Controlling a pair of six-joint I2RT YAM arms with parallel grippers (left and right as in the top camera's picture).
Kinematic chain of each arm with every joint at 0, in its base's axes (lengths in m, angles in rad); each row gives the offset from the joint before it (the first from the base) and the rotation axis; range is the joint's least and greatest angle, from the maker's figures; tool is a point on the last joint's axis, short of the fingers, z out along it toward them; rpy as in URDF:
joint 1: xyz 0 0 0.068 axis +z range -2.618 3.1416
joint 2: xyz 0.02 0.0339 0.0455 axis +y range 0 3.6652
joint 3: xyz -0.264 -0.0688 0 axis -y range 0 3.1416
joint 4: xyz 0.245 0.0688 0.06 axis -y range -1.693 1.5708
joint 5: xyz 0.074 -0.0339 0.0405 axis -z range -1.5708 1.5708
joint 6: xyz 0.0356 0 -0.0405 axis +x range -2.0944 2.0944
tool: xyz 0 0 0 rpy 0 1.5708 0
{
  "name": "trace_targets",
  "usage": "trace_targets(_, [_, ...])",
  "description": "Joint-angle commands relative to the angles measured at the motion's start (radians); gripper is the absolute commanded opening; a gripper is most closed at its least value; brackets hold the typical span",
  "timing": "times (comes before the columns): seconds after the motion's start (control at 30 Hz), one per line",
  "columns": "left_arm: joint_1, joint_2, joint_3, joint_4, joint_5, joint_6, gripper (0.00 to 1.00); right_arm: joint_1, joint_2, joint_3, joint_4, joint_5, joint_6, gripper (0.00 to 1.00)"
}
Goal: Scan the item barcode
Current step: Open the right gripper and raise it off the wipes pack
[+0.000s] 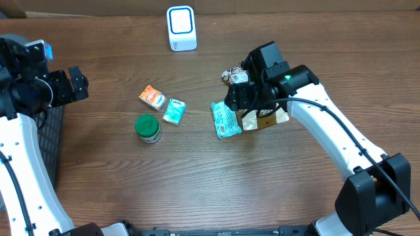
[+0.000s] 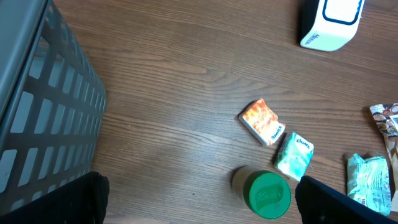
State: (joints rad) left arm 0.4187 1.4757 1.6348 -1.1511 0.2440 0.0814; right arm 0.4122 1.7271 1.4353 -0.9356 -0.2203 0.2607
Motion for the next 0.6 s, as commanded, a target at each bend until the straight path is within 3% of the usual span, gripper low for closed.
trace_targets(0.0, [-0.003,0.004,0.003,0.003,0.011,0.012,1.0,-0.002,-0.01,-0.001,0.002,0.021,-0.008,0.78])
trace_targets(0.57, [-0.003,0.004,0.003,0.003,0.011,0.012,1.0,-0.002,-0.01,-0.001,0.015,0.02,-0.008,0.76])
